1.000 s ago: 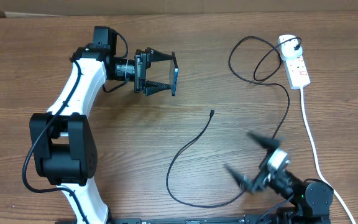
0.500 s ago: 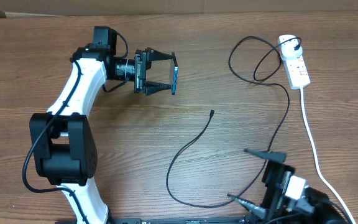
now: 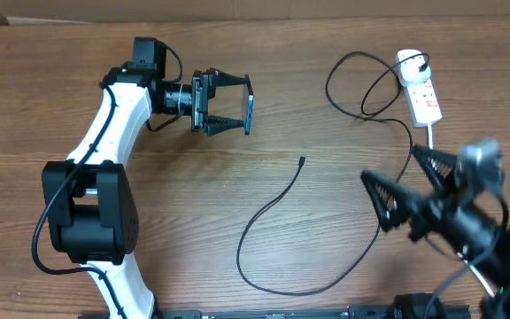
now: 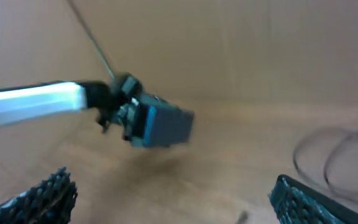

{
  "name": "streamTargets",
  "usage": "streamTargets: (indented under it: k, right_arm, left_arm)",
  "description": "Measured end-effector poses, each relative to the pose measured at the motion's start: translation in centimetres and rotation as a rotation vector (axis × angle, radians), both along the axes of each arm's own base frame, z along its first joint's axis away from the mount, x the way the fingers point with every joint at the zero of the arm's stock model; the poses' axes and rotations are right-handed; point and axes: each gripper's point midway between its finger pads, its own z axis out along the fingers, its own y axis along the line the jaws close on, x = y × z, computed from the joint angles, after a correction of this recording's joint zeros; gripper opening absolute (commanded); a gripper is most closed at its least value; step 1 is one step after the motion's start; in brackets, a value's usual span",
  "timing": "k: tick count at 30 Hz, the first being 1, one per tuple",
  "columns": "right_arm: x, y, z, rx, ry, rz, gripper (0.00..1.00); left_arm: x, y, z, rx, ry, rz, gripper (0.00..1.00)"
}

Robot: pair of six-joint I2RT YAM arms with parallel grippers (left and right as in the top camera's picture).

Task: Plug charger to phone and switch on socket
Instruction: 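Move the right gripper toward the phone held by the left gripper, then close the right gripper on the phone's edge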

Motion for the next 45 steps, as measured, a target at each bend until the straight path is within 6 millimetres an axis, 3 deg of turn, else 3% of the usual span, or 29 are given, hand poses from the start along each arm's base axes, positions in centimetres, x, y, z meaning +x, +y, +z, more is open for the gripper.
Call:
streamTargets:
  k: [5, 8, 11, 14, 16, 21, 27, 33, 36, 39, 45]
  right_arm:
    - [1.5, 3.1, -1.0, 0.111, 0.216, 0.196, 1.0]
    - [3.0, 3.9, -1.2, 0.175, 0.291, 0.23, 0.93]
    - [4.3, 4.3, -3.8, 0.162, 0.458, 0.154, 0.95]
    - [4.5, 5.3, -6.8, 0.03, 0.596, 0.068, 0.95]
    - [4.8, 6.5, -7.6, -0.052, 0.633, 0.043, 0.92]
    - [7.8, 10.8, -9.0, -0.178, 0.622, -0.017, 0.92]
    - [11.5, 14.4, -10.3, -0.176, 0.547, -0.114, 0.92]
    - [13.1, 15.1, -11.0, -0.13, 0.555, -0.181, 0.91]
    - [13.5, 15.4, -12.1, -0.138, 0.578, -0.192, 0.85]
    - [13.9, 15.8, -13.5, -0.144, 0.611, -0.21, 0.69]
    - [14.8, 16.3, -14.6, -0.13, 0.629, -0.232, 0.66]
  left_arm:
    - [0.0, 0.0, 0.0, 0.0, 0.0, 0.0, 0.71]
    - [0.0, 0.0, 0.0, 0.0, 0.002, 0.0, 0.71]
    - [0.0, 0.0, 0.0, 0.0, 0.001, 0.0, 0.71]
    - [0.0, 0.0, -0.1, 0.009, 0.002, 0.003, 0.7]
    - [0.1, 0.0, -0.3, 0.019, 0.0, 0.006, 0.7]
    - [0.3, 0.1, -0.9, 0.056, -0.003, 0.016, 0.7]
    - [0.1, -0.4, -1.5, 0.088, 0.0, 0.012, 0.7]
    - [0.2, -0.5, -2.0, 0.119, 0.018, 0.019, 0.7]
    - [0.2, -0.5, -2.2, 0.131, 0.022, 0.024, 0.71]
    - [0.3, -0.4, -2.4, 0.145, 0.041, 0.032, 0.71]
    - [0.4, -0.5, -3.0, 0.177, 0.062, 0.043, 0.71]
